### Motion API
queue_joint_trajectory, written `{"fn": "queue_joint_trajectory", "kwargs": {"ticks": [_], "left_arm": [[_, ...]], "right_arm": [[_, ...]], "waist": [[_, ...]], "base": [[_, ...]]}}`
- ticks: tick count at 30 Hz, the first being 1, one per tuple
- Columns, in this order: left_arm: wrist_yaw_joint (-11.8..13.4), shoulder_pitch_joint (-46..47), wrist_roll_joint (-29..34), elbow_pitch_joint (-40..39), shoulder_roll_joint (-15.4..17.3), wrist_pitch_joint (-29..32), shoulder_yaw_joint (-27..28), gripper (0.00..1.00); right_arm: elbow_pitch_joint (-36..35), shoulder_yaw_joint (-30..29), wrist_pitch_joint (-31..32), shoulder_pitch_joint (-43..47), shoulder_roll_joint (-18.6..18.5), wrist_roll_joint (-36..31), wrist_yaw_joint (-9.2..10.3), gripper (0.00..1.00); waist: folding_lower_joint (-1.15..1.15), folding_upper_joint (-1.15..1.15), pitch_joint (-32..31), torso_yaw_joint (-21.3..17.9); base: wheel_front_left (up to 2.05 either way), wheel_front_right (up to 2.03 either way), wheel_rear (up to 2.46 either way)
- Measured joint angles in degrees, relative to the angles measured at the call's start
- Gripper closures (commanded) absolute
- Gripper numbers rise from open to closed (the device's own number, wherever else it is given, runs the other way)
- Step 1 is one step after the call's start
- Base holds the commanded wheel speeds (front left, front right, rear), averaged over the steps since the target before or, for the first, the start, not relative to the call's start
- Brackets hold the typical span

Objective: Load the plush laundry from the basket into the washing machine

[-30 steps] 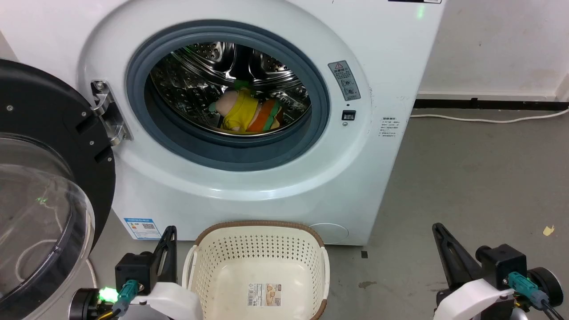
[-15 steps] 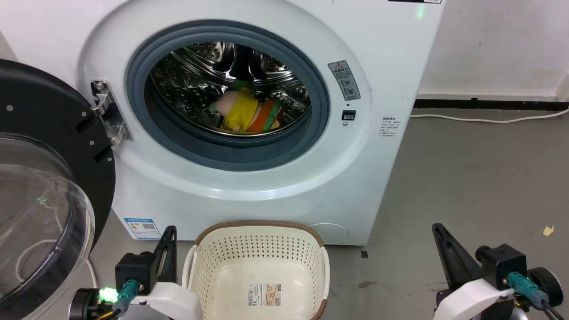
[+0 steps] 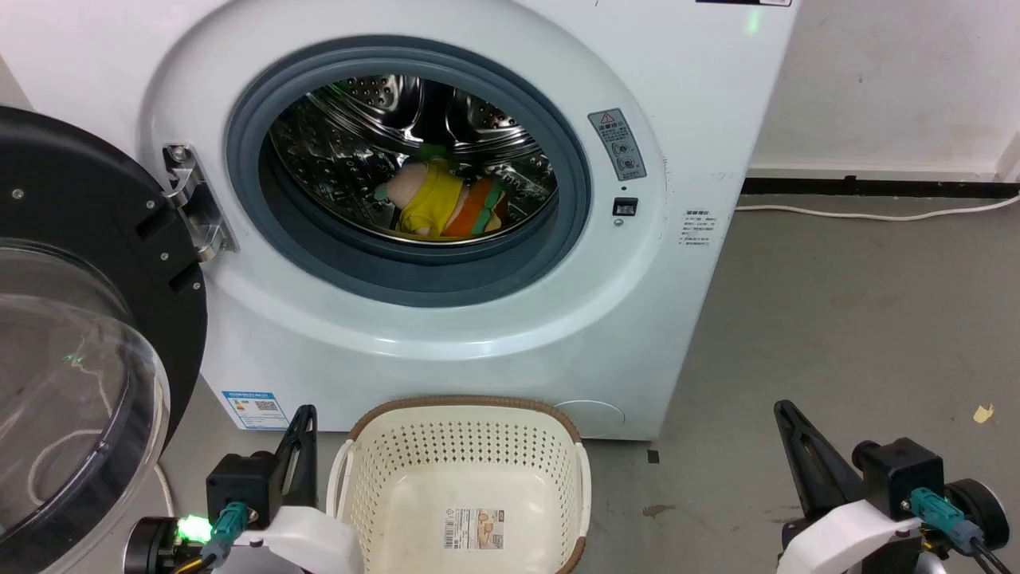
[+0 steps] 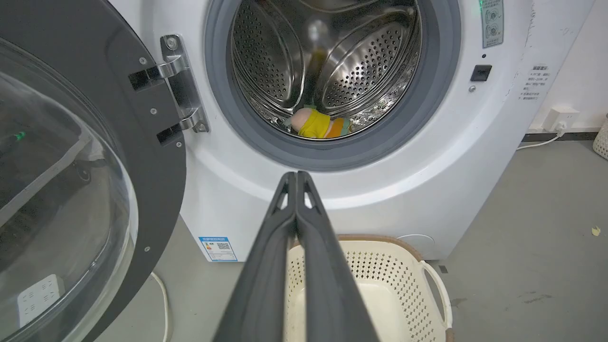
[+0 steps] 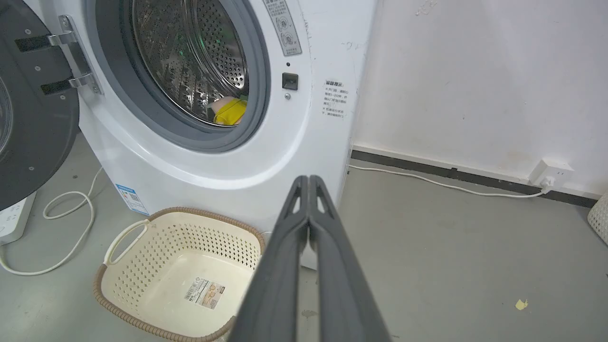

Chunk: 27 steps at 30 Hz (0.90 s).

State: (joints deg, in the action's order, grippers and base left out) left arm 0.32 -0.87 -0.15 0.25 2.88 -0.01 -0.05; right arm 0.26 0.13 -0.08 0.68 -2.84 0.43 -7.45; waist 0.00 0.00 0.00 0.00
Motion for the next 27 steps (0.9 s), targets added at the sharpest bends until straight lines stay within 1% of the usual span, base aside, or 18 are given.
{"fn": "queue_joint_trajectory", "kwargs": {"ticks": [27], "left_arm": [[0.0, 0.0, 0.0, 0.0, 0.0, 0.0, 0.0, 1.0]], "right_arm": [[0.0, 0.0, 0.0, 0.0, 0.0, 0.0, 0.0, 1.0]], "waist": [[0.0, 0.0, 0.0, 0.0]], "base": [[0.0, 0.0, 0.0]]}}
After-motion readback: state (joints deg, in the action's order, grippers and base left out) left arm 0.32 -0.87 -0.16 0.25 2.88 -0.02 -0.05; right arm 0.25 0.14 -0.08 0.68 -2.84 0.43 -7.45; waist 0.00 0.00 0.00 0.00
